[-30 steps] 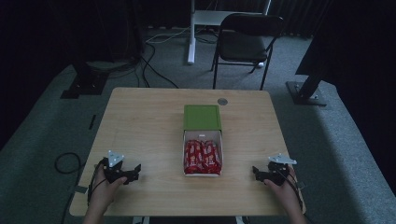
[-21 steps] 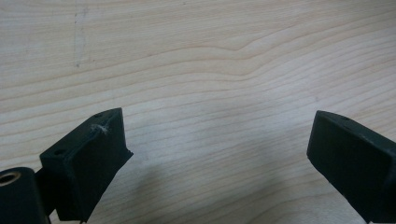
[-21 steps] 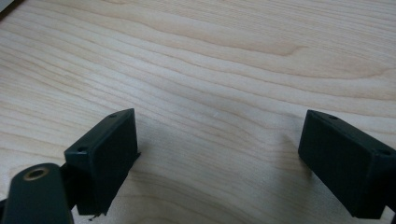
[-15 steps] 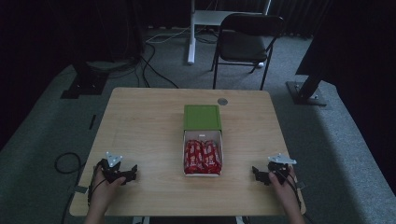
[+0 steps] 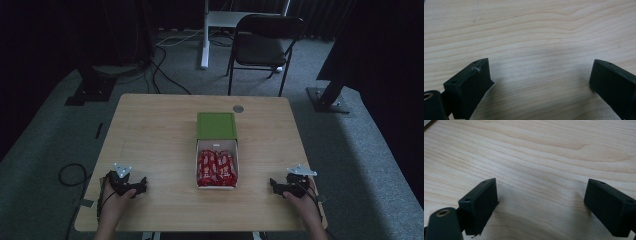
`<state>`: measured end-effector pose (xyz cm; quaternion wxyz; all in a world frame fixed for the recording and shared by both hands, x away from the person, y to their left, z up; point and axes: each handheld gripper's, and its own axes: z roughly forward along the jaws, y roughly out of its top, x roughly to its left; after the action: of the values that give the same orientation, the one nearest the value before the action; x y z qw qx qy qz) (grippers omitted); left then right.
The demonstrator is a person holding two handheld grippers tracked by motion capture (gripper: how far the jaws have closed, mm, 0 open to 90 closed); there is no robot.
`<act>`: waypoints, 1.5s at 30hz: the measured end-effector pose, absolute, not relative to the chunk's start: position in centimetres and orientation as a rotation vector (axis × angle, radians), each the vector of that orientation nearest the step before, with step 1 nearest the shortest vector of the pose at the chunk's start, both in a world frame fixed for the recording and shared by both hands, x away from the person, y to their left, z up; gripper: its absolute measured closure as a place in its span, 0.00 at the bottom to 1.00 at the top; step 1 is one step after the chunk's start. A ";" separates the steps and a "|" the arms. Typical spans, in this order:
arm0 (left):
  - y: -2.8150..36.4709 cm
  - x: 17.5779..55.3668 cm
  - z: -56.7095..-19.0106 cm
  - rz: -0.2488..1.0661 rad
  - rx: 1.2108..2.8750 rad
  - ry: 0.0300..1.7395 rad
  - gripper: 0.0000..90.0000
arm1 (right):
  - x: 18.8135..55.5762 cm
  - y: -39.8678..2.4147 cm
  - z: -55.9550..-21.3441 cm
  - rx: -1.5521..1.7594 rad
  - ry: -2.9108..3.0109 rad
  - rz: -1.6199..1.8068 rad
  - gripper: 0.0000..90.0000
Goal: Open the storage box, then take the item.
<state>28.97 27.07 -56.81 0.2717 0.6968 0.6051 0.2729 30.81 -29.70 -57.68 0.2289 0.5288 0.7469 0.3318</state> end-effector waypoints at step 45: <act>27.2 29.1 -56.9 0.708 1.844 1.671 0.03 | 30.3 -27.5 -51.5 1.487 1.965 1.038 0.16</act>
<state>29.08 27.17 -56.87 0.2734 0.6856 0.6212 0.2633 30.28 -27.51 -51.50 0.2316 0.5411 0.7148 0.3778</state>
